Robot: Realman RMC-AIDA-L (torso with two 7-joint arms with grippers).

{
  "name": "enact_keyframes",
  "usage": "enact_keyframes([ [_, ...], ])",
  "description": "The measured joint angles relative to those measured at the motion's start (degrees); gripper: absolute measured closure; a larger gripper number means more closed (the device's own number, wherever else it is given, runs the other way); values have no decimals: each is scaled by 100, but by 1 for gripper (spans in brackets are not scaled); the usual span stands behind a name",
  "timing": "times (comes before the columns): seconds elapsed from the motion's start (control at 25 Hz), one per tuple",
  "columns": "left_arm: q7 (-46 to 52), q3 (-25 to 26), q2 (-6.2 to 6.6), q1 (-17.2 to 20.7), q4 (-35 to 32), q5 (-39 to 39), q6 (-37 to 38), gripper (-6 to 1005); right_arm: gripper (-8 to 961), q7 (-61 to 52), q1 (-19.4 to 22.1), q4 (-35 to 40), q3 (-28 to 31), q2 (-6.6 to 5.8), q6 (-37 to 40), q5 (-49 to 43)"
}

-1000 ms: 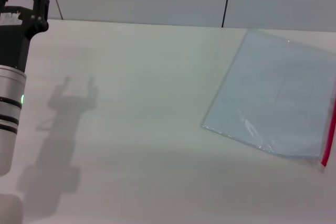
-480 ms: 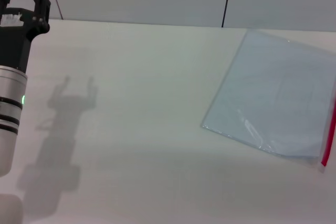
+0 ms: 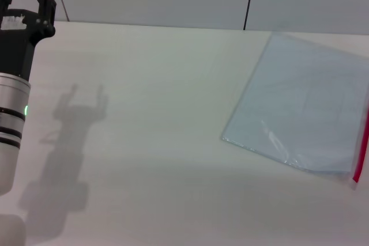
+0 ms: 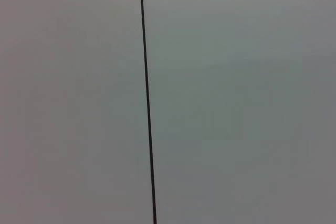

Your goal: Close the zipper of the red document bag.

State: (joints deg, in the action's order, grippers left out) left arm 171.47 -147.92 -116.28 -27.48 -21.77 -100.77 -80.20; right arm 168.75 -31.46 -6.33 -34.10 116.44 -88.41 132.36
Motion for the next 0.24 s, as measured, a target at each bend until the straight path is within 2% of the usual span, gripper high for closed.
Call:
enact_keyframes([
  [0.24,0,0,0,17,-11,4,-6,426,69,0,5,0,0,1,0,0],
])
